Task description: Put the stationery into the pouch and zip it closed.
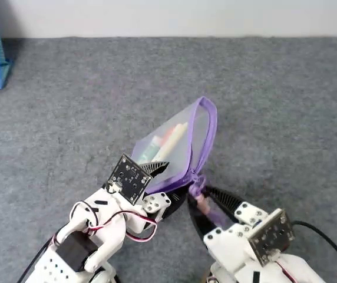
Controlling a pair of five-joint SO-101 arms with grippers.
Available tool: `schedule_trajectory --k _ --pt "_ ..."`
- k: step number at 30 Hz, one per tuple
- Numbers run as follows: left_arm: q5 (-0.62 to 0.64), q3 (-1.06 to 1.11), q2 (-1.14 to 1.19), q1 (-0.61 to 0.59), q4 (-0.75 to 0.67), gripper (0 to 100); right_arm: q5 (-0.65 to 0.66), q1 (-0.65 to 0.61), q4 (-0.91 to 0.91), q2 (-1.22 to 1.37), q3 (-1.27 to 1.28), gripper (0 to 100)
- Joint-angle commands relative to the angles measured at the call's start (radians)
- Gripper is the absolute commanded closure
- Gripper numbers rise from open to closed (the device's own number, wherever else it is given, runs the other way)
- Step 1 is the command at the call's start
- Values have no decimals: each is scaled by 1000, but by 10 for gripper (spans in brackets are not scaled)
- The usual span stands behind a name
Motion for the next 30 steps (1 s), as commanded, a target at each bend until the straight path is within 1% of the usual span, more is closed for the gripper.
schedule_trajectory --k 1,7,14,17,19,22,24,27,30 --pt "-3 -12 -15 3 -52 784 -60 -51 18 -2 -57 991" --pt "0 -10 -18 3 -57 795 -64 -53 28 -2 -52 991" --pt "-8 -7 -17 2 -51 939 -64 -50 30 -2 -51 991" --pt "-17 8 -21 -2 -51 982 -58 -47 28 -2 -54 991" --pt "-55 13 -23 -5 -37 988 -57 -39 24 -2 -54 991" --pt "-83 2 -31 -5 31 988 -55 48 4 -2 -54 991" --pt "-77 -1 -68 -26 81 988 -23 124 -22 -2 -51 991" --pt "-83 5 -172 -72 147 988 12 228 -108 -2 -49 991" --pt "-83 5 -310 -91 232 988 14 295 -211 -1 -35 991"
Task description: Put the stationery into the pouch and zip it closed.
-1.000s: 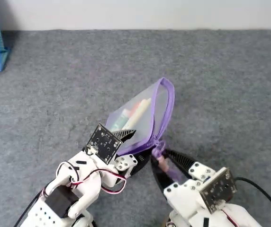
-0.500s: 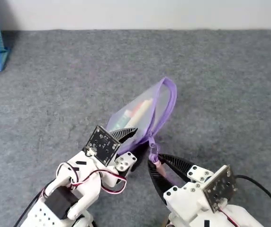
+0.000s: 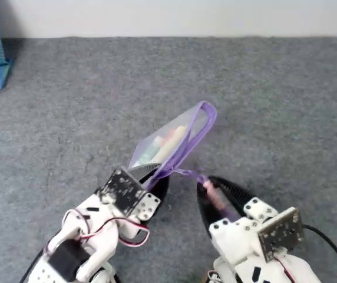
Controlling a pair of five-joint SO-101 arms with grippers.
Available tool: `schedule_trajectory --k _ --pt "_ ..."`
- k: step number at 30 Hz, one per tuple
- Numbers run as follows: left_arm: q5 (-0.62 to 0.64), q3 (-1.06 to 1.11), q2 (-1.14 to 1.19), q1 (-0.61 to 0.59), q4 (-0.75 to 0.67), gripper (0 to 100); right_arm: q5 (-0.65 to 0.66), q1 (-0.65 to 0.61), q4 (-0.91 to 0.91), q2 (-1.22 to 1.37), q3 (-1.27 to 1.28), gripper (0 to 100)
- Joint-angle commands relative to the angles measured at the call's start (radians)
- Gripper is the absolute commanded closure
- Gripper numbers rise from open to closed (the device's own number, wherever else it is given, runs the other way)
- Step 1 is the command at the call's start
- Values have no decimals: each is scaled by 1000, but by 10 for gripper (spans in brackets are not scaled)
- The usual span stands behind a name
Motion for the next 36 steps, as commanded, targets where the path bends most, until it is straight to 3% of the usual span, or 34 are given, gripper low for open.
schedule_trajectory --k 1,8,14,18,24,31,36 --pt "-11 -13 -169 -43 107 988 15 94 -142 -16 -9 991" --pt "-12 -13 -193 -46 192 988 11 185 -369 -16 184 991" --pt "-12 -13 -209 -44 189 988 -5 179 -331 -18 206 991" --pt "-11 -12 -209 -44 189 988 -109 81 -176 -18 181 976" --pt "-11 -12 -209 -48 189 988 -278 -124 13 -18 183 789" --pt "-11 -12 -209 -44 189 988 -370 -374 12 -18 147 834" --pt "-11 -12 -209 -44 192 988 -377 -401 -59 -15 161 807"
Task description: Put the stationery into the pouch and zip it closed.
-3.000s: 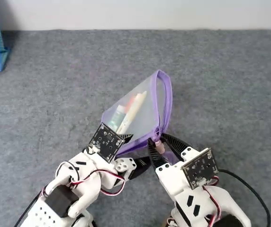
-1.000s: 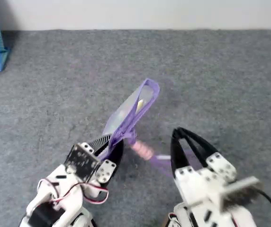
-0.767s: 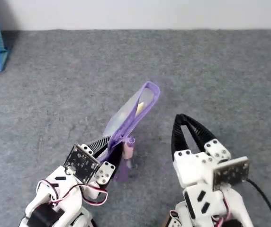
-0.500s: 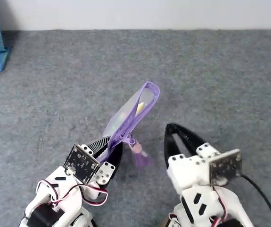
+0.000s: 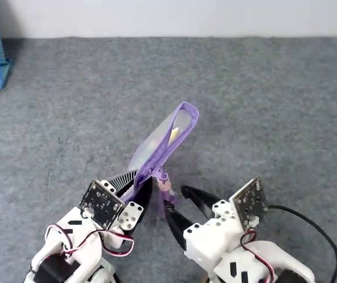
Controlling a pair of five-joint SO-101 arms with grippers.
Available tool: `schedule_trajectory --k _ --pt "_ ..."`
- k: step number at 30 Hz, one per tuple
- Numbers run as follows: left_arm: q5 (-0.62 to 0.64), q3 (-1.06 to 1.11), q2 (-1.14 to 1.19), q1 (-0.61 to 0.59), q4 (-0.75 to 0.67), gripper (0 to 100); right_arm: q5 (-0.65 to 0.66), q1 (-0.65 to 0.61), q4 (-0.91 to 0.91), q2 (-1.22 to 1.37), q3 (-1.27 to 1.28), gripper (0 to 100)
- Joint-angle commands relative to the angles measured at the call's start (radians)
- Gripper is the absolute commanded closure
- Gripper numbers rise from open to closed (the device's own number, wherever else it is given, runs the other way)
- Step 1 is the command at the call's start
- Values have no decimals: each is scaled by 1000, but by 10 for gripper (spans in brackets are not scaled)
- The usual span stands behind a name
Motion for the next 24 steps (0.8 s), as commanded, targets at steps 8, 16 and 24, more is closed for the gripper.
schedule_trajectory --k 8,16,24 --pt "-11 -12 -14 -5 15 988 58 1 -263 5 104 794" --pt "-8 -10 -14 -5 15 988 75 44 -320 81 127 794" --pt "-8 -10 -14 -5 15 988 81 193 -401 245 120 969"
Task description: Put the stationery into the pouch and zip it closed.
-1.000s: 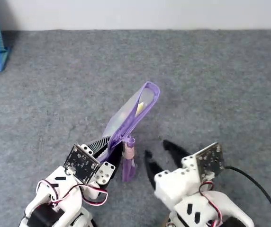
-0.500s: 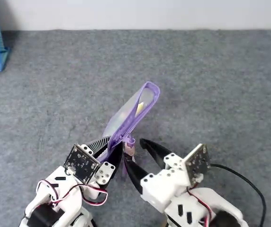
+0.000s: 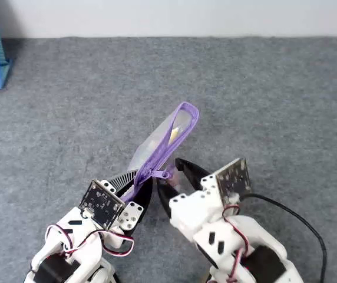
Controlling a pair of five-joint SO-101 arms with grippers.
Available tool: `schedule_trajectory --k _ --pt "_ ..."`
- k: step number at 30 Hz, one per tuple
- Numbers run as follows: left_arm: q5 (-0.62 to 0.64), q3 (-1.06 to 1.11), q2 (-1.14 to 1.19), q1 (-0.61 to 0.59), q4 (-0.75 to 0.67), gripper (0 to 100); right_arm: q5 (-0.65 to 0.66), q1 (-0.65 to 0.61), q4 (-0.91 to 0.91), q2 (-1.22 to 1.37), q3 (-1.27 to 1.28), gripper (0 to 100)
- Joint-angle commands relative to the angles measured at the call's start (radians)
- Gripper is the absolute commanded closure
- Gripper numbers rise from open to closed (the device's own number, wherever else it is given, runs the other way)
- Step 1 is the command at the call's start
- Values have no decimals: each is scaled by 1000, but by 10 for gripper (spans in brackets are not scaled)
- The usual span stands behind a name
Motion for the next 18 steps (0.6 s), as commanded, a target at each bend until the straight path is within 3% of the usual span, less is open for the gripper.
schedule_trajectory --k 1,7,13,18 --pt "-8 -10 -14 -6 14 988 20 73 -33 33 -11 998" --pt "-8 -10 -14 -9 14 988 147 173 -8 -90 -11 991" --pt "-6 -22 -14 -5 9 980 221 151 61 -211 -11 991" --pt "44 -31 -14 -11 6 837 193 107 90 -205 -11 991"
